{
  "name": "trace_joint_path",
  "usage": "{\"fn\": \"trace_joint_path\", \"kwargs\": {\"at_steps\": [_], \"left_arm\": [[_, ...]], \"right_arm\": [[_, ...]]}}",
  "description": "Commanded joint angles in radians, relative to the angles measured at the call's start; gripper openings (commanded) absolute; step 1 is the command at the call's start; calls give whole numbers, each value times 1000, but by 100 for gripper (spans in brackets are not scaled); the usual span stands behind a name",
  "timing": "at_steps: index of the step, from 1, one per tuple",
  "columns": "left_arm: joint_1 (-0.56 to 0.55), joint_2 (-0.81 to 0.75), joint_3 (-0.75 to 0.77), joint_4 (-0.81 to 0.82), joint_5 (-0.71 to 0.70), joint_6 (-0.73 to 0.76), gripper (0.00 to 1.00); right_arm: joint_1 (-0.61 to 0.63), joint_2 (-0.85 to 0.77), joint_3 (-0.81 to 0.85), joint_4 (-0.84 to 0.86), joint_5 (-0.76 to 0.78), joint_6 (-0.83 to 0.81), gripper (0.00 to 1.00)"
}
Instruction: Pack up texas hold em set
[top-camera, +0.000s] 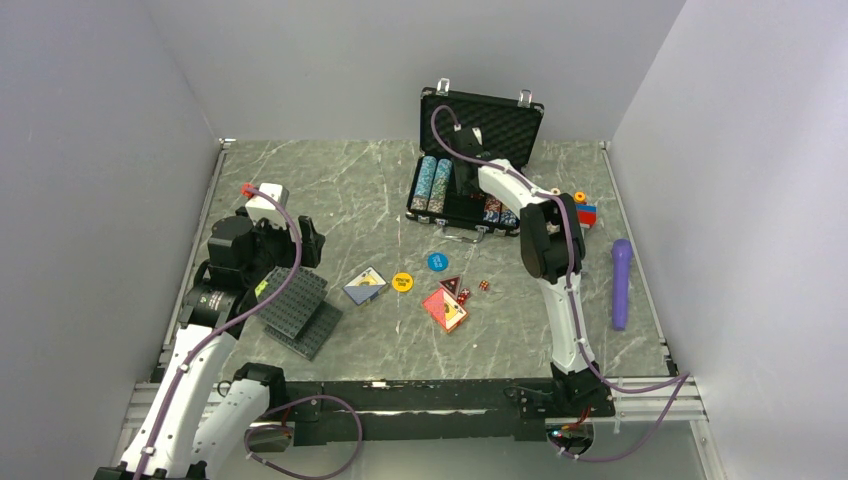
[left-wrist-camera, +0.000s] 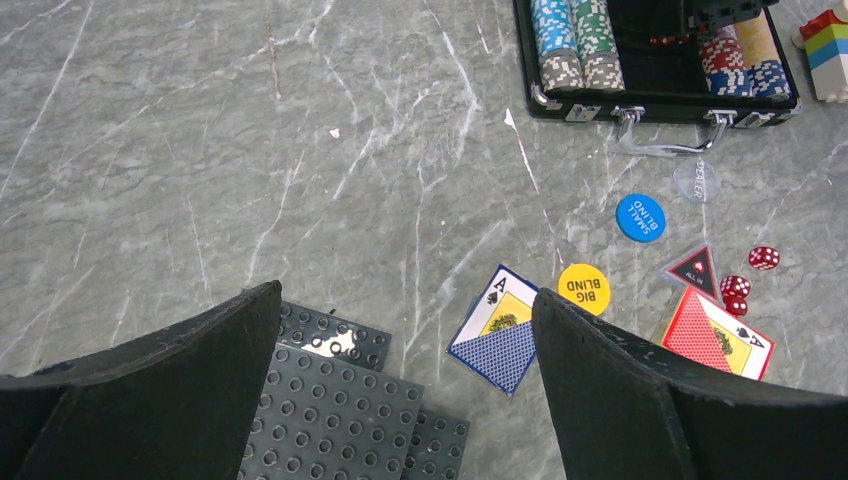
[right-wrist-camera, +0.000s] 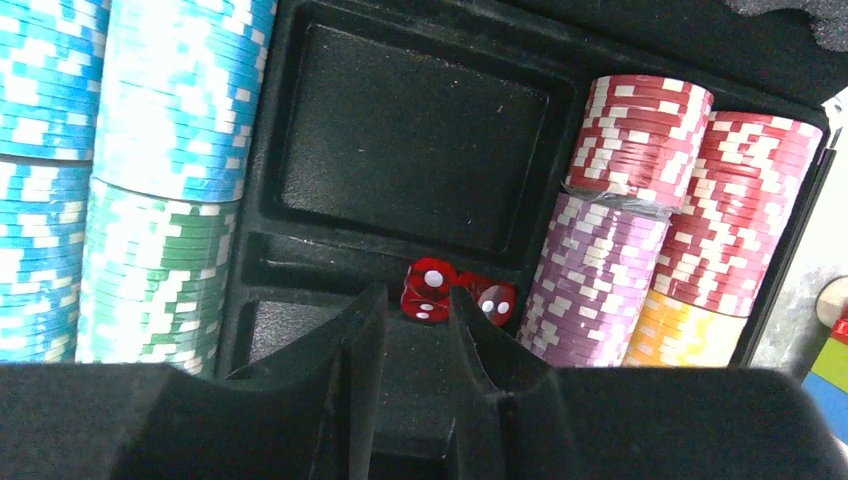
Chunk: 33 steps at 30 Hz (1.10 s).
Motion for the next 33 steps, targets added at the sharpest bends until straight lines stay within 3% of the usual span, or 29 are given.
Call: {"fn": "trace_joint_path", "kwargs": {"at_steps": [1,9,20,33], "left_arm": [[-4,-4,13,19,9,9,99],[-4,-3,13,19,6,10,99],[-4,-2,13,19,5,9,99],[-4,-5,12,19,7,9,99]], "right_arm": [[4,15,35,-2,42,-3,33],[4,27,40,-4,43,1,31],[19,15,47,-5,74,5,0],[19,5,125,-108,83,24,0]]}}
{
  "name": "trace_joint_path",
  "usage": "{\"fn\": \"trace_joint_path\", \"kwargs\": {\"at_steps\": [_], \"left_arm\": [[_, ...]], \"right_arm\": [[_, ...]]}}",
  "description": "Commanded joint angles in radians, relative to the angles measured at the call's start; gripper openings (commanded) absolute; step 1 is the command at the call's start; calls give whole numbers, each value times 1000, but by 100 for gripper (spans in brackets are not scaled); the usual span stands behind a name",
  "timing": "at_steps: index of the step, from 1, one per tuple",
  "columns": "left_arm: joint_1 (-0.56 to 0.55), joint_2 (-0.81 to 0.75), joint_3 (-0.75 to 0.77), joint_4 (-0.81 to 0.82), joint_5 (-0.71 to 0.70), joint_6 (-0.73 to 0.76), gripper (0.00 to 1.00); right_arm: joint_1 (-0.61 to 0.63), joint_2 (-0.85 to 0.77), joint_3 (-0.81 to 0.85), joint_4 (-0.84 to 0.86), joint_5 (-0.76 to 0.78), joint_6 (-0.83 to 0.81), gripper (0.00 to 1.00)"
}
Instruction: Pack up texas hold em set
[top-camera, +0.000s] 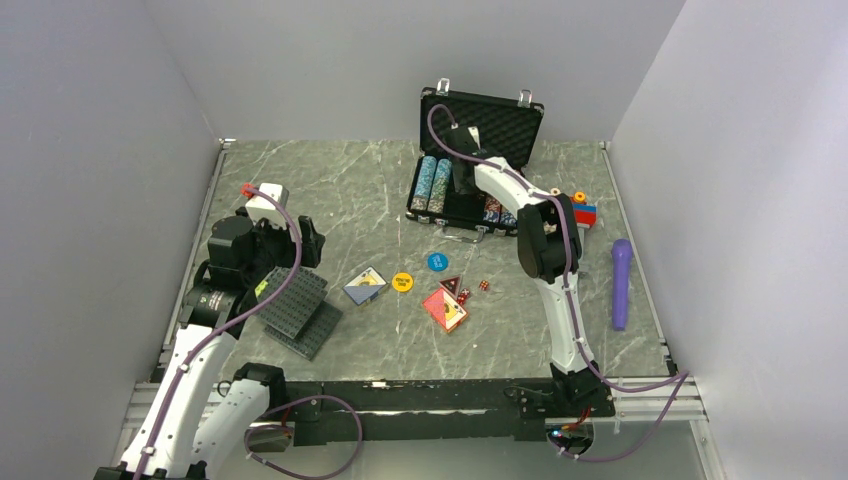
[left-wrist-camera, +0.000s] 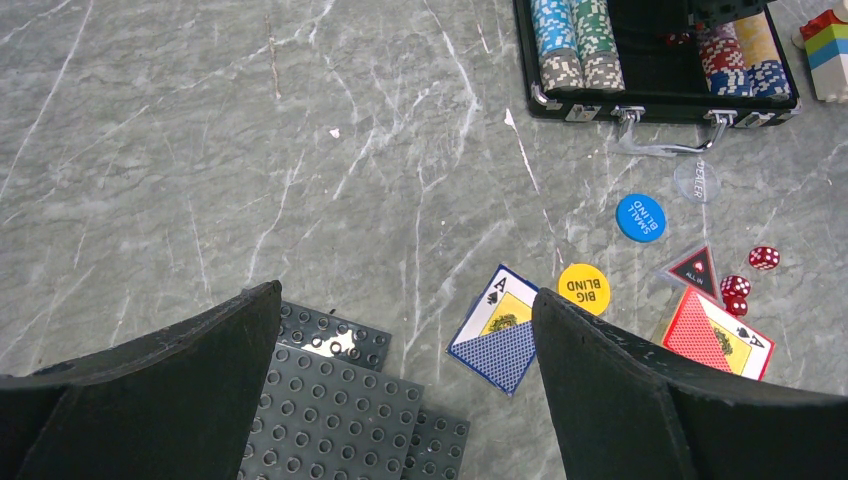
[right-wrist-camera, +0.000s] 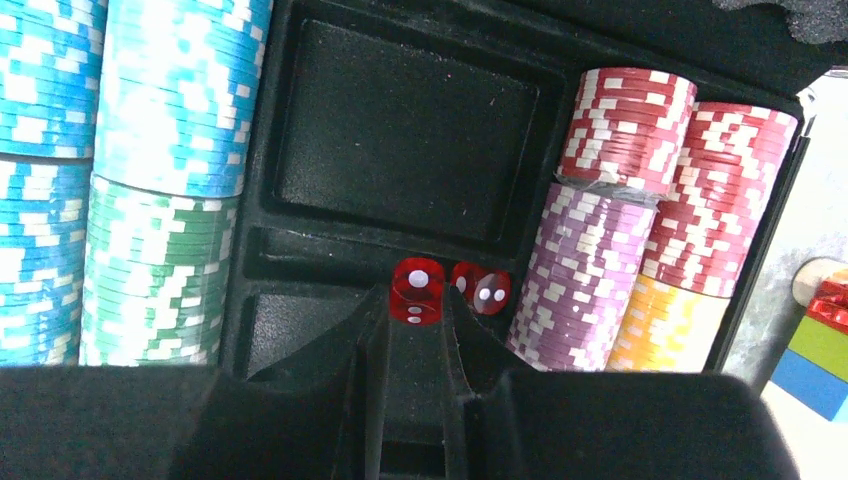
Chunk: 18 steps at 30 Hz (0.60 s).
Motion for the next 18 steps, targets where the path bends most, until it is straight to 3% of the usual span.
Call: {"fn": "trace_joint_path", "kwargs": {"at_steps": [1,18], "left_arm": [[-4,-4,12,19,9,9,99],[-4,-11,11,19,12,7,99]], "right_arm": [[2,-7,88,-72,29,21,0],[-11,40,179,-182,8,66,0]]}}
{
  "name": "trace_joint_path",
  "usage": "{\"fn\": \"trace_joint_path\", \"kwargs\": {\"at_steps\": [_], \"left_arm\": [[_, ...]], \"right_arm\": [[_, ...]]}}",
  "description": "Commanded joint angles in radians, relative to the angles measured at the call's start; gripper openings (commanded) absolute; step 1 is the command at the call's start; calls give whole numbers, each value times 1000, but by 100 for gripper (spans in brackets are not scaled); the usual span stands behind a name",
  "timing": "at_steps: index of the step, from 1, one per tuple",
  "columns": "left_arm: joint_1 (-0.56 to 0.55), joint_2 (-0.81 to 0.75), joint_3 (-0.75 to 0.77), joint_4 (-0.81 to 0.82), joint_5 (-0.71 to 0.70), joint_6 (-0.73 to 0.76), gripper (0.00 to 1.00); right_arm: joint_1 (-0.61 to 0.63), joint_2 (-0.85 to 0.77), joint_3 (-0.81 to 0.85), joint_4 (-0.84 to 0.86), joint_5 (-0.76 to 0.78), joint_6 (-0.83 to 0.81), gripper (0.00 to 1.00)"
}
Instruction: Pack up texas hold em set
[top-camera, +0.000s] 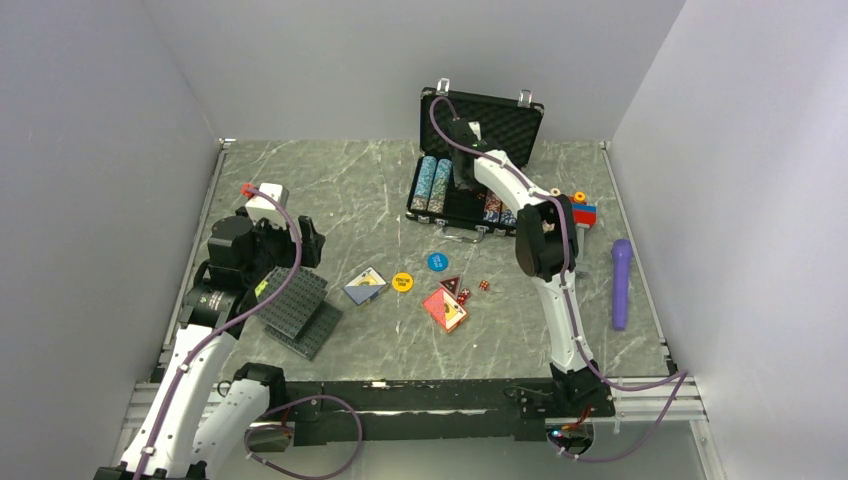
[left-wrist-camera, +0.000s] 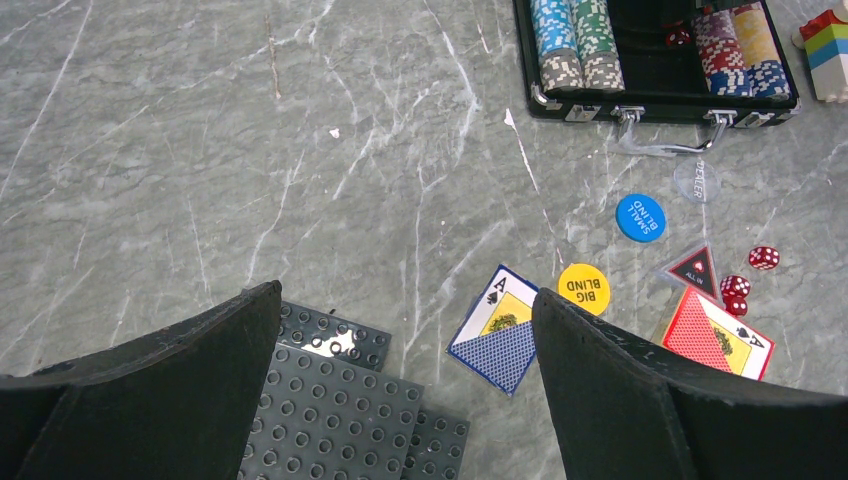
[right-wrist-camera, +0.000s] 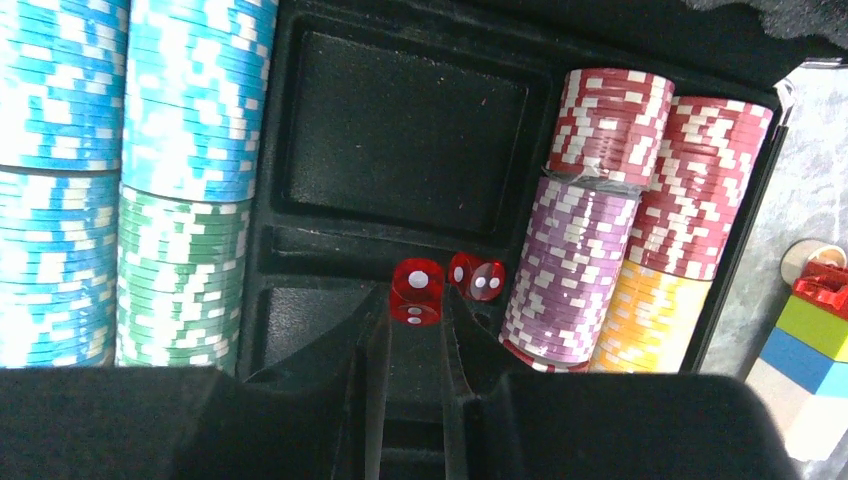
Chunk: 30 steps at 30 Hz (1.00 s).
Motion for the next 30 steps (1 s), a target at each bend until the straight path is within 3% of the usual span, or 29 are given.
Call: {"fn": "trace_joint_path", "kwargs": {"at_steps": [1,30], "left_arm": [[-4,-11,12,21,12,6,99],[-4,-13,12,20,13,6,99]], "right_arm": [[-11,4,36,-46,9,23,0],[-47,25,14,-40,-51,57,0]]}}
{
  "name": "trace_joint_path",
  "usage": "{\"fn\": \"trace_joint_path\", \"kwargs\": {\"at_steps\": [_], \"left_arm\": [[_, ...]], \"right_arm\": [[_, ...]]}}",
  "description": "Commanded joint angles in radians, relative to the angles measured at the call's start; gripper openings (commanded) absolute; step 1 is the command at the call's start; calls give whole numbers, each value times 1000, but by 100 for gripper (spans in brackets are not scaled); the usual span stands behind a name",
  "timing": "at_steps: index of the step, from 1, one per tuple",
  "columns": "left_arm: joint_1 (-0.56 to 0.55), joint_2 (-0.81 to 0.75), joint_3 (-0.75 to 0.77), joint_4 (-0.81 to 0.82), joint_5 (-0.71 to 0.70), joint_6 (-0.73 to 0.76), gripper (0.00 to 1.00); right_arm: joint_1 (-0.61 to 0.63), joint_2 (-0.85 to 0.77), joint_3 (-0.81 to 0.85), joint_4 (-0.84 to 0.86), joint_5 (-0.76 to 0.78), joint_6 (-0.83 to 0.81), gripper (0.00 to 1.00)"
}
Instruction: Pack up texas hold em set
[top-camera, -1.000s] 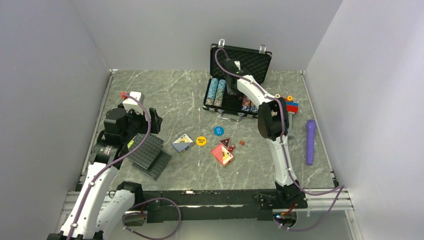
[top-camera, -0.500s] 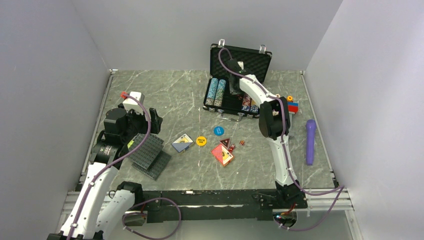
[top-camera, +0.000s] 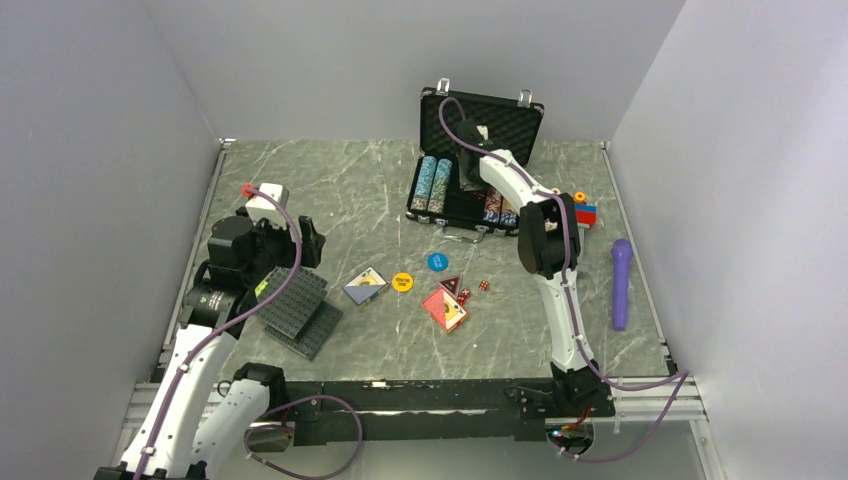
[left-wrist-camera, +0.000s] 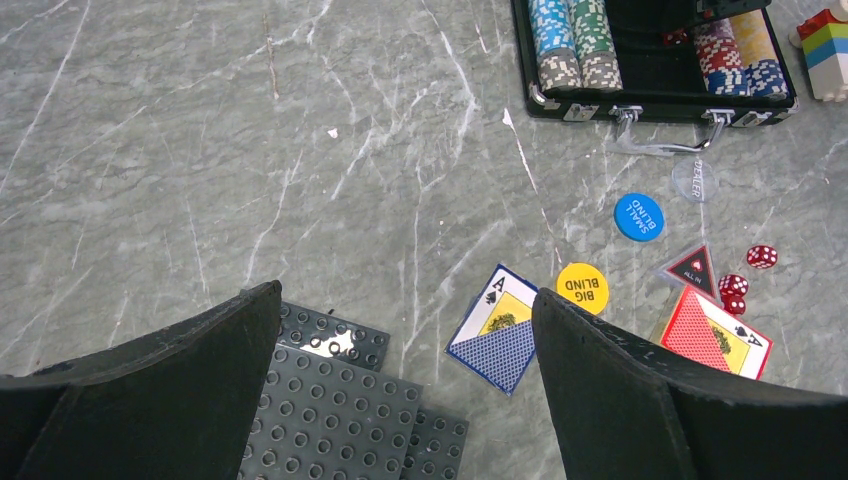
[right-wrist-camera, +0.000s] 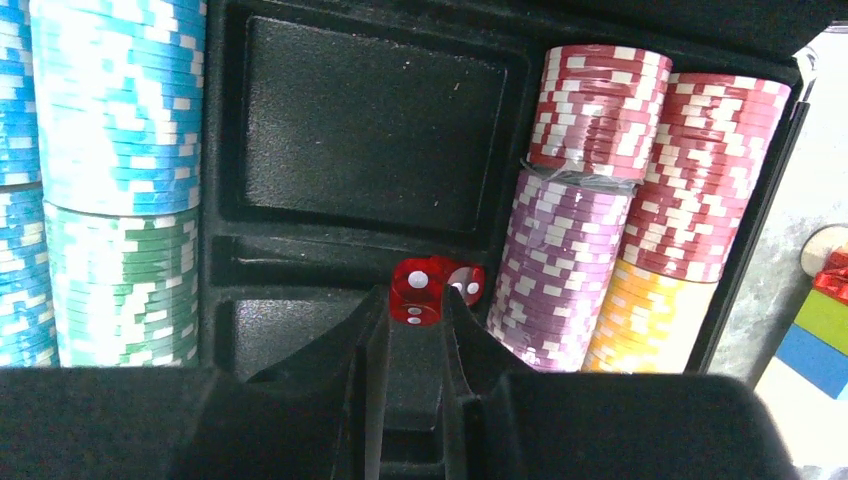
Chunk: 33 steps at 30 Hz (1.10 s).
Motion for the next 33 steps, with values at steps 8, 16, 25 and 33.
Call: {"fn": "trace_joint_path", "kwargs": {"at_steps": [8,16,25,33], "left_arm": [[-4,-12,12,18,8,6,99],[-4,-11,12,18,8,6,99],[-4,-11,12,19,7,7,99],[-4,-9,12,19,7,8,99]], "right_arm": [[-23,20,13,-22,-31,32,0],[-23,16,1,-28,-39,33,0],[-24,31,25,-52,-13,32,6],[-23,20,25,-47,-6,24,34]]}}
